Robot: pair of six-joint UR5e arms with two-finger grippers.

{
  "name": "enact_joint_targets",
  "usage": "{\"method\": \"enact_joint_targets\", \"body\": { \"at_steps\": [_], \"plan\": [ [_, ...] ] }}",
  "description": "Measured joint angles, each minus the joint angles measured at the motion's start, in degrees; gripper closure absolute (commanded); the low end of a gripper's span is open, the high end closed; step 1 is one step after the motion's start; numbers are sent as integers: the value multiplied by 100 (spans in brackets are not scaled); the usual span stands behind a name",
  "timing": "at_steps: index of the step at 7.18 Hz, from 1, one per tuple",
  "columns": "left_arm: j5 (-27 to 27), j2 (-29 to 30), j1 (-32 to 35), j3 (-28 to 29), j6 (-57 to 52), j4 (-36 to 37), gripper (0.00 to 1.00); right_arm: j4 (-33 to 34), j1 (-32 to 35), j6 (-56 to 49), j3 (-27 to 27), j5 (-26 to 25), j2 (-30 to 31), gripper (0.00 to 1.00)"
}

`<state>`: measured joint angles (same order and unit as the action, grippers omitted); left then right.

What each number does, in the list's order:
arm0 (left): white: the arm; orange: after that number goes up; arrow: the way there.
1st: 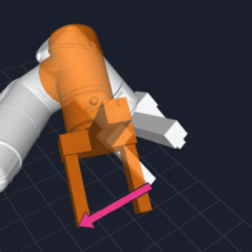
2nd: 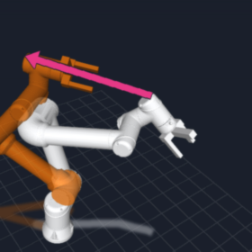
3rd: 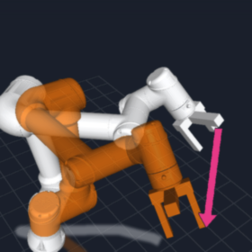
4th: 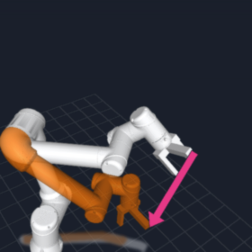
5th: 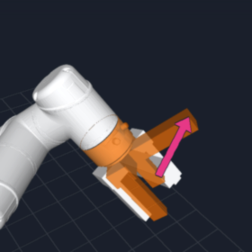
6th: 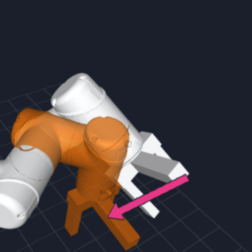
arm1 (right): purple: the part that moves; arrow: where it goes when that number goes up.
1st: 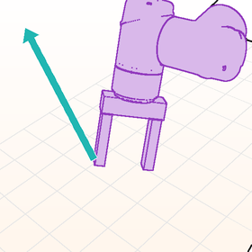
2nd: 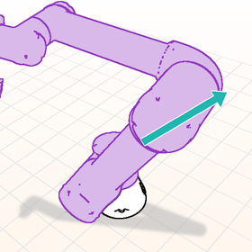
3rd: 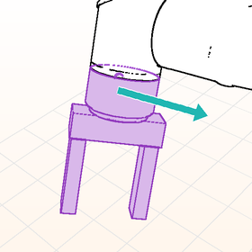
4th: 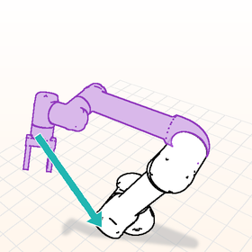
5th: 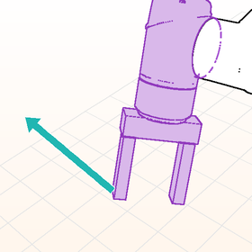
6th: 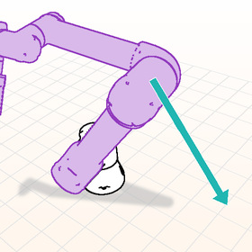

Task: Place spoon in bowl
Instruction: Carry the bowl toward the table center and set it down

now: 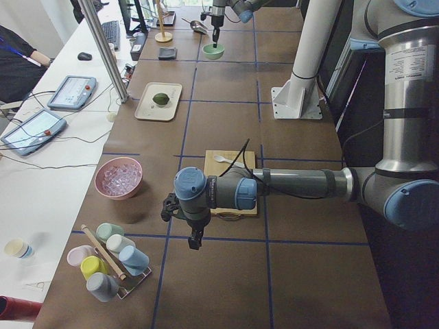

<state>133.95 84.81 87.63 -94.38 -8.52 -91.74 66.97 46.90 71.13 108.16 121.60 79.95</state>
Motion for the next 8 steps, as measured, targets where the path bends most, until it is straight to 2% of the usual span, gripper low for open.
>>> {"method": "enact_joint_targets", "body": {
  "at_steps": [2, 3, 5, 8],
  "plan": [
    [0, 0, 0, 5, 3, -15, 0, 1037, -835, 775, -85, -763, -1137, 100],
    [0, 0, 0, 7, 4, -18, 0, 1280, -1200, 1140, -285, -1107, -1598, 100],
    [0, 0, -2, 7, 8, -19, 0, 1385, -1751, 1748, -1030, -1728, -2449, 100],
    [0, 0, -8, 7, 5, -3, 0, 1373, -1980, 1924, -1443, -1951, -2745, 100]
  ]
}}
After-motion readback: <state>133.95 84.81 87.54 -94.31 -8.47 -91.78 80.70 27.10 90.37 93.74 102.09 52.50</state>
